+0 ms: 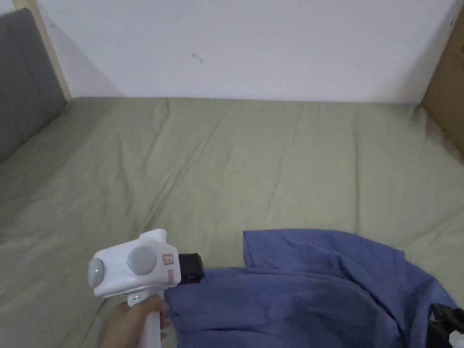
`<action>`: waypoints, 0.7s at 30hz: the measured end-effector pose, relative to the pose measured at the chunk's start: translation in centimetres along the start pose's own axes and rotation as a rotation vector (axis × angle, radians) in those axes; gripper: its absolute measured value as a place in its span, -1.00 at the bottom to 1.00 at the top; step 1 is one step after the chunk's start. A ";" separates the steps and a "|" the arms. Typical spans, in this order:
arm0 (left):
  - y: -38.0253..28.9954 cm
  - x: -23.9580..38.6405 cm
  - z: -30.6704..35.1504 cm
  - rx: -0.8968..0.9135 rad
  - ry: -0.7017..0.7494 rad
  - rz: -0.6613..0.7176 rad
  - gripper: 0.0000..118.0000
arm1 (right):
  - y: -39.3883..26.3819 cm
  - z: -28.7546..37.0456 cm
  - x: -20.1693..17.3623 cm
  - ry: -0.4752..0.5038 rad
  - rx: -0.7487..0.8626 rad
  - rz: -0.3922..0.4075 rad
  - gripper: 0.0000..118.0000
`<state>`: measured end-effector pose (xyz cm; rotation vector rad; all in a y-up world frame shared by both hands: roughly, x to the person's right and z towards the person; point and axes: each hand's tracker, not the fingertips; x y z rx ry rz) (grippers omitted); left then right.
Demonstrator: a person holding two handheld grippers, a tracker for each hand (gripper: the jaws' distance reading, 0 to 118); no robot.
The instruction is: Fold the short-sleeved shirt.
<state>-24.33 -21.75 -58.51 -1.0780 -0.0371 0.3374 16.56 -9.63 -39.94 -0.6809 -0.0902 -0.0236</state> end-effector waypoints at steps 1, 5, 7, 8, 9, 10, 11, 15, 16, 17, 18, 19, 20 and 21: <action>-0.4 0.1 -1.0 -0.024 0.019 -0.020 0.20 | -0.1 -0.3 0.2 -0.012 -0.007 -0.001 -0.99; -2.0 1.3 0.3 0.080 0.136 -0.074 -0.73 | 0.0 -1.8 1.3 -0.038 -0.034 -0.002 -0.99; -2.5 1.3 1.0 0.083 0.167 -0.084 -0.95 | 0.7 -3.0 1.4 -0.026 -0.054 0.010 -0.99; -2.4 1.0 1.2 0.084 0.163 -0.071 -0.95 | 1.3 -3.6 1.4 -0.008 -0.061 0.014 -0.99; -2.3 0.6 1.4 0.079 0.126 -0.048 -0.95 | 2.0 -4.4 1.5 0.032 -0.066 0.017 -0.99; -2.1 0.6 1.9 0.078 0.120 -0.048 -0.95 | 3.0 -5.1 1.7 0.092 -0.072 -0.008 -0.99; -2.0 0.6 2.6 0.079 0.113 -0.048 -0.95 | 4.3 -6.2 2.1 0.158 -0.088 -0.039 -0.99; -1.6 1.0 6.0 0.147 0.073 -0.074 -0.95 | 10.3 -11.9 1.4 0.290 -0.095 0.103 -0.45; -1.8 1.1 7.0 0.160 0.064 -0.071 -0.95 | 11.9 -13.9 0.8 0.316 -0.126 0.167 0.01; -1.9 1.2 7.9 0.189 0.038 -0.067 -0.95 | 13.1 -16.4 -0.1 0.352 -0.168 0.224 0.43; -1.9 1.4 8.7 0.199 0.024 -0.070 -0.95 | 14.1 -18.5 -0.8 0.387 -0.224 0.283 0.66; -2.1 1.5 9.5 0.205 0.019 -0.070 -0.95 | 15.0 -21.0 -1.7 0.390 -0.264 0.310 0.67; -2.3 1.5 10.0 0.219 0.010 -0.073 -0.95 | 15.5 -23.4 -2.6 0.371 -0.291 0.343 0.66; -2.5 1.4 10.5 0.221 0.007 -0.069 -0.95 | 15.7 -25.4 -3.5 0.333 -0.333 0.367 0.67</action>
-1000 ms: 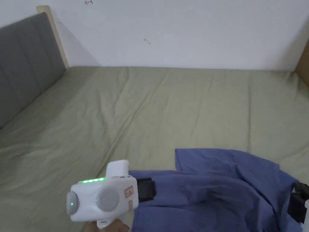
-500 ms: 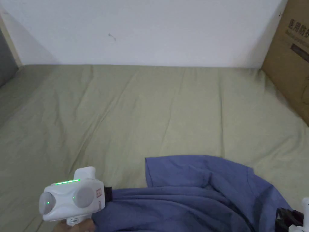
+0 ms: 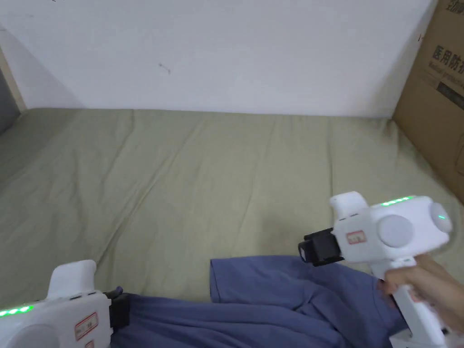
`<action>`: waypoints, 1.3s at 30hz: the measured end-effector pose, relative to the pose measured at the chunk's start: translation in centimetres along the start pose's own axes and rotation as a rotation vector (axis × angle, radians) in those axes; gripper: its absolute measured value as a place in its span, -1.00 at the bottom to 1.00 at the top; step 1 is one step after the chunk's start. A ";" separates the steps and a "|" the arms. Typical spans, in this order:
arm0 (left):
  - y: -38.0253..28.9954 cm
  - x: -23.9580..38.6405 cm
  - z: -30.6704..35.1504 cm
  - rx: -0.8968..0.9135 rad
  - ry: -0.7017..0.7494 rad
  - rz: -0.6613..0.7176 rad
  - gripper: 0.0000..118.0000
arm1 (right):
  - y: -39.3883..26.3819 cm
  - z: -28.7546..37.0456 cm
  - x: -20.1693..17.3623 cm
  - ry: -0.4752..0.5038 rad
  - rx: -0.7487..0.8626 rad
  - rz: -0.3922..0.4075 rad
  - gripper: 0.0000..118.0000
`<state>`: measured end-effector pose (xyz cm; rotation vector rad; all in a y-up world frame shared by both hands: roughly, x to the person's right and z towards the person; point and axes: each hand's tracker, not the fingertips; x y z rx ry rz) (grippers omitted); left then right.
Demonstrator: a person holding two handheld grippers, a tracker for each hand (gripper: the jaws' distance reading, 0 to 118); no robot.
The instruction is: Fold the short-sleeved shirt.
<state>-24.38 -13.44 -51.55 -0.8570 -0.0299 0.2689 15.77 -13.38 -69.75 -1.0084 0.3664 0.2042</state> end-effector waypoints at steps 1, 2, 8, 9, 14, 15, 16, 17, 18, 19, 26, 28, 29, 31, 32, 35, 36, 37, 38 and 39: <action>0.2 0.0 0.1 0.002 -0.004 0.007 -0.95 | 0.8 -1.9 0.0 -0.041 -0.042 -0.004 0.67; 0.1 -0.1 0.2 0.001 -0.006 0.009 -0.95 | 1.3 -3.9 -0.2 -0.050 -0.069 0.020 0.67; -0.1 -0.6 0.0 -0.017 -0.004 0.006 -0.95 | -0.2 -10.2 1.4 -0.036 -0.205 -0.004 0.56; 0.0 -0.6 -0.2 -0.018 -0.004 0.008 -0.95 | 0.0 -9.7 1.9 -0.031 -0.220 0.003 0.37; 0.7 -0.4 -0.1 -0.011 0.012 -0.004 -0.95 | 0.5 -7.9 -1.5 -0.081 -0.204 0.155 -0.96; 0.9 -0.5 0.2 -0.010 0.010 0.004 -0.95 | 0.5 -7.6 -2.1 -0.090 -0.192 0.183 -0.95; 1.1 -0.5 0.5 -0.002 0.005 0.009 -0.95 | 0.7 -6.9 -2.2 -0.148 -0.181 0.193 -0.95; 1.5 -0.4 0.8 0.002 0.009 0.013 -0.95 | 0.6 -6.3 -2.2 -0.109 -0.192 0.176 -0.95; 1.8 -0.2 1.2 0.010 0.014 0.006 -0.95 | 0.7 -5.6 -2.0 -0.107 -0.188 0.167 -0.95; 2.1 -0.1 1.7 0.031 0.021 -0.021 -0.95 | 0.4 -4.9 -1.4 -0.102 -0.148 0.070 -0.95; 5.8 0.6 6.1 0.119 0.066 -0.062 -0.95 | 2.2 9.3 5.4 -0.051 0.146 -0.239 -0.95; 7.2 0.9 7.8 0.171 0.086 -0.100 -0.95 | 2.5 14.4 7.5 -0.051 0.223 -0.295 -0.95; 8.1 1.1 8.6 0.189 0.094 -0.091 -0.95 | 2.5 16.9 8.6 -0.045 0.257 -0.325 -0.95; 9.9 1.2 10.5 0.225 0.097 -0.088 -0.95 | 2.0 22.2 8.9 -0.061 0.357 -0.381 -0.95; 10.9 1.4 11.5 0.249 0.096 -0.093 -0.95 | 1.8 24.5 9.4 -0.050 0.396 -0.413 -0.95; 13.6 2.2 14.8 0.326 0.073 -0.097 -0.95 | 1.7 29.6 11.0 -0.048 0.463 -0.444 -0.95; 14.3 2.5 15.7 0.347 0.076 -0.109 -0.95 | 1.6 31.1 11.0 -0.047 0.479 -0.442 -0.95; 15.1 3.0 16.7 0.366 0.078 -0.110 -0.95 | 1.7 32.6 10.9 -0.033 0.496 -0.443 -0.95; 16.0 3.5 17.6 0.389 0.081 -0.137 -0.95 | 2.0 33.7 11.2 -0.030 0.506 -0.446 -0.95; 16.8 4.1 18.4 0.415 0.091 -0.159 -0.95 | 2.3 34.9 10.9 -0.028 0.532 -0.444 -0.95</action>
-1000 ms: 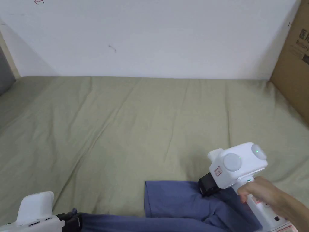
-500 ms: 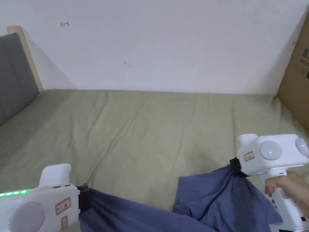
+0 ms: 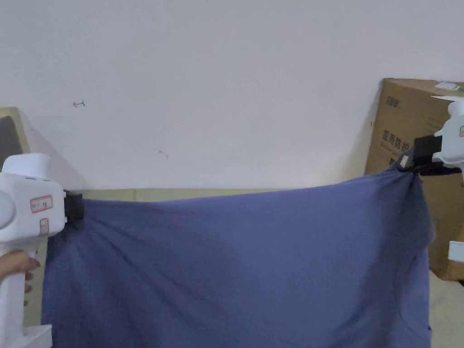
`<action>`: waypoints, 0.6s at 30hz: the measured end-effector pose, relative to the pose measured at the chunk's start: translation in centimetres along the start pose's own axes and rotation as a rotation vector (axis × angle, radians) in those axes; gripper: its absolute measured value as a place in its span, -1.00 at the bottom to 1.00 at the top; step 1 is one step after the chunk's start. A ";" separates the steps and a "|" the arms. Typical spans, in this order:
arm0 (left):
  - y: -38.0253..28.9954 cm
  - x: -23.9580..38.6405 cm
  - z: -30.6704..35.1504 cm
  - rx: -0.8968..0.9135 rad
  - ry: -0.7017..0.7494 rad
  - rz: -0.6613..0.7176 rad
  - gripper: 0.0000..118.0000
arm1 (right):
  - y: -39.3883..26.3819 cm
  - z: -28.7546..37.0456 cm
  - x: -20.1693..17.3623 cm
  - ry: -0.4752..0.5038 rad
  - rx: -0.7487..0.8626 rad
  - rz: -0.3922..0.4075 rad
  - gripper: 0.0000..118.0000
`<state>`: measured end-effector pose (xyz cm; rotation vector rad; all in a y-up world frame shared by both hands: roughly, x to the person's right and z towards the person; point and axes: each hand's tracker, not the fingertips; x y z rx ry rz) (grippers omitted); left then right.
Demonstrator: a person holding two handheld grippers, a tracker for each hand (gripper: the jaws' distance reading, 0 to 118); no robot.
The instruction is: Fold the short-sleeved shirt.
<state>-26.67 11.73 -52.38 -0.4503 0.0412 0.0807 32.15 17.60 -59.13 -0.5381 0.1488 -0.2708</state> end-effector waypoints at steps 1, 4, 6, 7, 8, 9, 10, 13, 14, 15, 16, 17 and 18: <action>1.3 0.4 0.3 0.023 0.022 -0.008 -0.95 | 0.8 0.8 -0.7 0.001 0.015 0.005 -0.95; 4.9 1.1 1.1 0.088 0.055 -0.035 -0.95 | 3.6 2.0 -2.2 0.001 0.073 -0.001 -0.95; 7.2 1.2 1.5 0.125 0.072 -0.058 -0.95 | 5.6 2.4 -3.4 0.009 0.094 -0.012 -0.95; 8.9 1.3 1.6 0.150 0.082 -0.053 -0.95 | 6.8 2.2 -3.7 0.005 0.102 -0.013 -0.95; 10.3 1.2 1.7 0.170 0.086 -0.054 -0.95 | 8.1 2.2 -4.3 0.004 0.116 -0.013 -0.95; 11.6 1.1 1.7 0.181 0.091 -0.047 -0.95 | 9.2 2.1 -4.9 0.005 0.129 -0.014 -0.95; 12.9 1.0 1.6 0.193 0.098 -0.044 -0.95 | 10.4 2.0 -5.5 0.005 0.150 -0.025 -0.95; 15.6 0.8 1.2 0.227 0.096 -0.023 -0.95 | 13.9 1.6 -7.0 0.009 0.194 -0.060 -0.95; 18.1 0.4 0.7 0.240 0.096 -0.030 -0.95 | 15.0 1.5 -7.6 0.007 0.201 -0.060 -0.95; 19.4 0.2 0.5 0.261 0.109 -0.039 -0.95 | 14.5 2.7 -8.8 0.004 0.234 -0.056 -0.95; 20.5 0.1 0.2 0.281 0.115 -0.047 -0.95 | 15.2 2.8 -9.5 0.004 0.252 -0.065 -0.95; 21.5 -0.1 0.2 0.288 0.116 -0.043 -0.95 | 15.9 2.9 -10.1 0.018 0.265 -0.061 -0.95; 22.3 -0.4 0.0 0.309 0.119 -0.029 -0.95 | 16.4 2.9 -10.7 0.022 0.283 -0.059 -0.95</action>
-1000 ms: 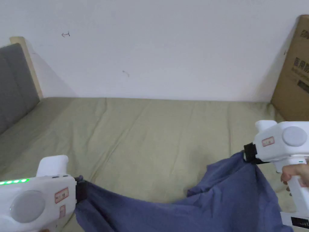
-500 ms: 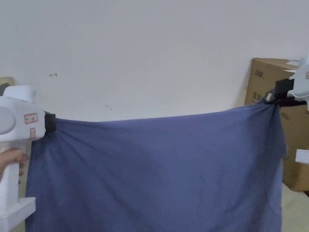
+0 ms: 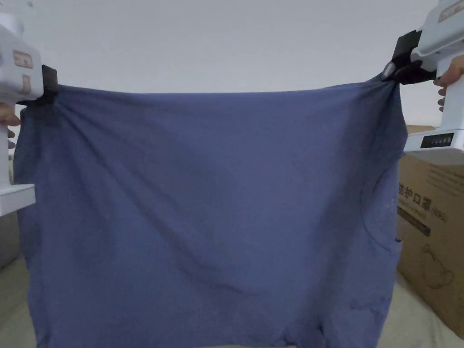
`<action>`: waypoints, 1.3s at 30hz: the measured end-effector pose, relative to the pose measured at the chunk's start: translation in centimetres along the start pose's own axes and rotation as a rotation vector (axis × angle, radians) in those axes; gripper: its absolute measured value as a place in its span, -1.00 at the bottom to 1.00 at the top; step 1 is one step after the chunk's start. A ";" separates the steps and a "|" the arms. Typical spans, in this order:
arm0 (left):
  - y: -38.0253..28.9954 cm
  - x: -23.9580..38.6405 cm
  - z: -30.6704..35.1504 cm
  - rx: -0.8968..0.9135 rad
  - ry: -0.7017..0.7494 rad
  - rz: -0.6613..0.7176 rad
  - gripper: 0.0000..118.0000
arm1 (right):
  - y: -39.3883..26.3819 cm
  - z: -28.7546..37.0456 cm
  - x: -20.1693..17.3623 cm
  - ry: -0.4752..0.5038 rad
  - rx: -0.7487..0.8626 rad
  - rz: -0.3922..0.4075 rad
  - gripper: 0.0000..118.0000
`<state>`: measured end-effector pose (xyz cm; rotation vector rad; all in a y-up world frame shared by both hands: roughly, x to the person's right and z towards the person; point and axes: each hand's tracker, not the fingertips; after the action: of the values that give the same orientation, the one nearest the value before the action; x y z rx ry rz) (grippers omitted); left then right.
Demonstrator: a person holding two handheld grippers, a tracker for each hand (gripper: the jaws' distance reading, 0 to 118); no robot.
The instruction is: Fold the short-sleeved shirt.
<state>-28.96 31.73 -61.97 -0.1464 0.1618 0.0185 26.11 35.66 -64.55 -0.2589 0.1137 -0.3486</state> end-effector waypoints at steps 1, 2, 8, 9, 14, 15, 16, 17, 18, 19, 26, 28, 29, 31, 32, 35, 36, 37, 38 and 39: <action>0.9 -0.2 -0.5 0.011 -0.003 -0.007 -0.95 | 0.6 -0.4 -0.6 -0.005 0.007 0.000 -0.95; 1.5 -0.2 -0.8 0.021 0.003 -0.007 -0.95 | 1.0 -0.3 -1.0 0.004 0.018 0.007 -0.95; 2.6 -0.8 -2.4 0.102 0.001 0.006 -0.95 | 2.6 -1.4 -2.4 0.015 0.055 0.023 -0.95; 2.4 -0.9 -3.0 0.083 -0.008 -0.013 -0.95 | 3.2 -2.5 -2.0 0.014 0.050 0.027 -0.95; -1.7 -0.3 -7.7 0.060 0.002 -0.002 -0.95 | 0.5 -6.9 -0.4 -0.015 0.009 0.055 -0.95; -2.8 -0.1 -8.5 0.050 0.003 0.000 -0.95 | -0.3 -7.7 -0.1 -0.015 -0.015 0.074 -0.95; -4.5 -0.1 -9.7 0.037 0.016 0.018 -0.95 | -1.6 -9.0 0.6 -0.028 -0.033 0.082 -0.95; -5.8 0.0 -10.6 0.015 0.010 0.025 -0.95 | -3.3 -10.4 1.3 -0.045 -0.060 0.078 -0.95; -7.9 0.1 -11.5 -0.016 0.001 0.039 -0.95 | -4.8 -11.6 2.3 -0.051 -0.087 0.062 -0.95; -10.3 0.4 -12.9 -0.060 -0.015 0.039 -0.95 | -6.3 -13.0 3.5 -0.059 -0.111 0.038 -0.95; -28.9 1.9 -18.5 -0.437 -0.002 0.046 -0.95 | -22.5 -22.2 10.5 -0.177 -0.359 -0.012 -0.95; -34.9 2.0 -18.8 -0.518 -0.013 0.027 -0.95 | -27.1 -23.4 12.7 -0.200 -0.419 -0.045 -0.95; -37.5 2.0 -18.9 -0.583 0.013 0.012 -0.95 | -29.3 -23.9 13.4 -0.226 -0.482 -0.063 -0.95; -41.4 1.4 -19.0 -0.659 0.012 -0.015 -0.95 | -32.4 -24.7 14.9 -0.255 -0.585 -0.055 -0.95; -42.8 1.2 -18.5 -0.683 0.017 -0.014 -0.95 | -33.7 -24.4 15.1 -0.280 -0.592 -0.028 -0.95; -45.1 0.2 -17.7 -0.721 -0.004 0.081 -0.95 | -36.7 -23.7 15.6 -0.259 -0.611 -0.050 -0.95; -45.3 0.3 -16.9 -0.731 -0.009 0.101 -0.95 | -37.6 -23.2 15.5 -0.254 -0.632 -0.036 -0.95; -45.1 0.0 -16.1 -0.700 0.011 0.095 -0.95 | -38.2 -22.9 15.6 -0.245 -0.656 -0.006 -0.95; -45.0 -0.2 -15.4 -0.694 -0.005 0.105 -0.95 | -39.0 -22.0 15.6 -0.242 -0.655 0.010 -0.95; -44.8 -0.3 -14.8 -0.689 -0.012 0.115 -0.95 | -39.4 -21.0 15.6 -0.243 -0.650 0.008 -0.95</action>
<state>-30.25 -14.78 -69.90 -0.8241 0.1460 0.1901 24.74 -10.45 -75.16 -0.9402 -0.0153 -0.2617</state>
